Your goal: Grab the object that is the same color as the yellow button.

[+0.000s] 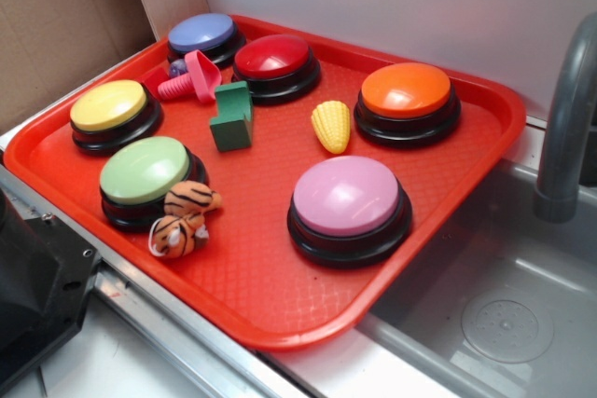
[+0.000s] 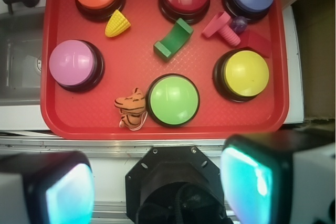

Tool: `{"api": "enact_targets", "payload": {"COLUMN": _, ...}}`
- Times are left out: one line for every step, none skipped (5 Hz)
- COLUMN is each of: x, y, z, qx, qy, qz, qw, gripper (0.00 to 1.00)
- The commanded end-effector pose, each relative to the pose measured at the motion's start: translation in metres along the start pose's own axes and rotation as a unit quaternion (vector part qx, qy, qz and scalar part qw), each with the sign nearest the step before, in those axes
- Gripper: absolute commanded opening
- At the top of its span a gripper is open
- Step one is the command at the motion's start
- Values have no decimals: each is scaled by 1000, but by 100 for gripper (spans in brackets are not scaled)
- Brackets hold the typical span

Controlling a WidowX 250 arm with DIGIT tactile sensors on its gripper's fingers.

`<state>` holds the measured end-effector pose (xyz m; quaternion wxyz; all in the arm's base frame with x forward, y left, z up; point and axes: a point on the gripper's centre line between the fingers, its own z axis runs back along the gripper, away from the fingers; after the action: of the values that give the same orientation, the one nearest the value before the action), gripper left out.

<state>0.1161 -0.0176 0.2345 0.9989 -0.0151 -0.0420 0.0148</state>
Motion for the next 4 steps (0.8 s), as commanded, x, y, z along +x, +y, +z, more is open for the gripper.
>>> {"api": "enact_targets", "payload": {"x": 0, "y": 0, "z": 0, "qx": 0, "qy": 0, "qz": 0, "qw": 1000, "gripper": 100}}
{"api": "enact_targets", "payload": {"x": 19, "y": 3, "z": -10, "qx": 17, "qy": -12, "qz": -32, "qw": 999, "gripper": 100}}
{"api": "enact_targets", "payload": {"x": 37, "y": -2, "z": -22, "qx": 32, "qy": -22, "qz": -30, "qw": 999, "gripper": 100}}
{"api": "enact_targets", "payload": {"x": 69, "y": -7, "z": -45, "qx": 36, "qy": -42, "qz": -25, "qw": 998, "gripper": 100}}
